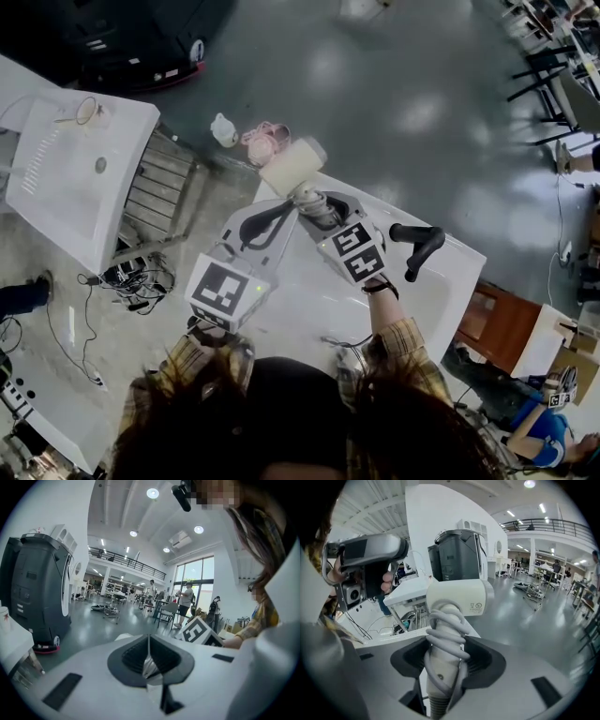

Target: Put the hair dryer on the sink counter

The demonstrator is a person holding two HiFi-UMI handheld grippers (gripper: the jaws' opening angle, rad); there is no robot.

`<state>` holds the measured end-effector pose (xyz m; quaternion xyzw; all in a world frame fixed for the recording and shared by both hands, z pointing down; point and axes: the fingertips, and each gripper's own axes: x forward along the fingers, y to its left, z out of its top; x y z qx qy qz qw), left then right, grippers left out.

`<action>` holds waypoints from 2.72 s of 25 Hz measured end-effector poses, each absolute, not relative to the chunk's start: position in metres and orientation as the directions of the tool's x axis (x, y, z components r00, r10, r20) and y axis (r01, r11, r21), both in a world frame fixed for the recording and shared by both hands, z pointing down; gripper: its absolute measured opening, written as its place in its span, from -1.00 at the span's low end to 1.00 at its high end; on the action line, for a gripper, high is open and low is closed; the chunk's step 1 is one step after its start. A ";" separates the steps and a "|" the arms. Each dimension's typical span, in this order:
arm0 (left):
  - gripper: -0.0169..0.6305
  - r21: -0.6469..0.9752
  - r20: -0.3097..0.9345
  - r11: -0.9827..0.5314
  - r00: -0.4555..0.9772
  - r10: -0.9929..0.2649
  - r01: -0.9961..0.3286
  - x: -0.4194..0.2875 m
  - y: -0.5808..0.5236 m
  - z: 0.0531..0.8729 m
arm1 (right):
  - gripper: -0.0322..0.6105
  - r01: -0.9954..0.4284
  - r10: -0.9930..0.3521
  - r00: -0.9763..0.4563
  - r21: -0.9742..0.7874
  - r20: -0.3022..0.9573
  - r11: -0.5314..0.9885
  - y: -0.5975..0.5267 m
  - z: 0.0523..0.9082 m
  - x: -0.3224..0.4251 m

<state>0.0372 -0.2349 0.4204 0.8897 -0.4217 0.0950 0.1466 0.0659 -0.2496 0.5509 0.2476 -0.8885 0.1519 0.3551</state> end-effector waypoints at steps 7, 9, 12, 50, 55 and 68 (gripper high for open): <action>-0.89 0.196 0.321 -0.585 0.615 -0.720 -0.787 0.033 -0.236 0.434 | -0.20 -0.449 -0.270 -0.572 -0.021 0.774 0.893 -0.247 0.585 0.071; -0.89 0.193 0.323 -0.584 0.613 -0.721 -0.788 0.032 -0.237 0.435 | -0.20 -0.424 -0.260 -0.550 0.003 0.794 0.905 -0.248 0.596 0.074; -0.89 0.189 0.333 -0.579 0.607 -0.722 -0.793 0.028 -0.238 0.438 | -0.20 -0.393 -0.249 -0.525 0.028 0.814 0.919 -0.249 0.607 0.075; -0.89 0.148 0.267 -0.588 0.605 -0.750 -0.795 0.022 -0.237 0.403 | -0.10 -0.432 -0.305 -0.530 0.058 0.791 0.900 -0.253 0.590 0.080; -0.89 0.127 0.241 -0.594 0.606 -0.758 -0.794 0.019 -0.229 0.392 | -0.10 -0.462 -0.352 -0.534 0.083 0.769 0.883 -0.249 0.575 0.079; -0.89 0.079 0.168 -0.607 0.610 -0.774 -0.791 0.024 -0.203 0.356 | -0.10 -0.585 -0.506 -0.651 0.051 0.565 0.810 -0.231 0.476 0.071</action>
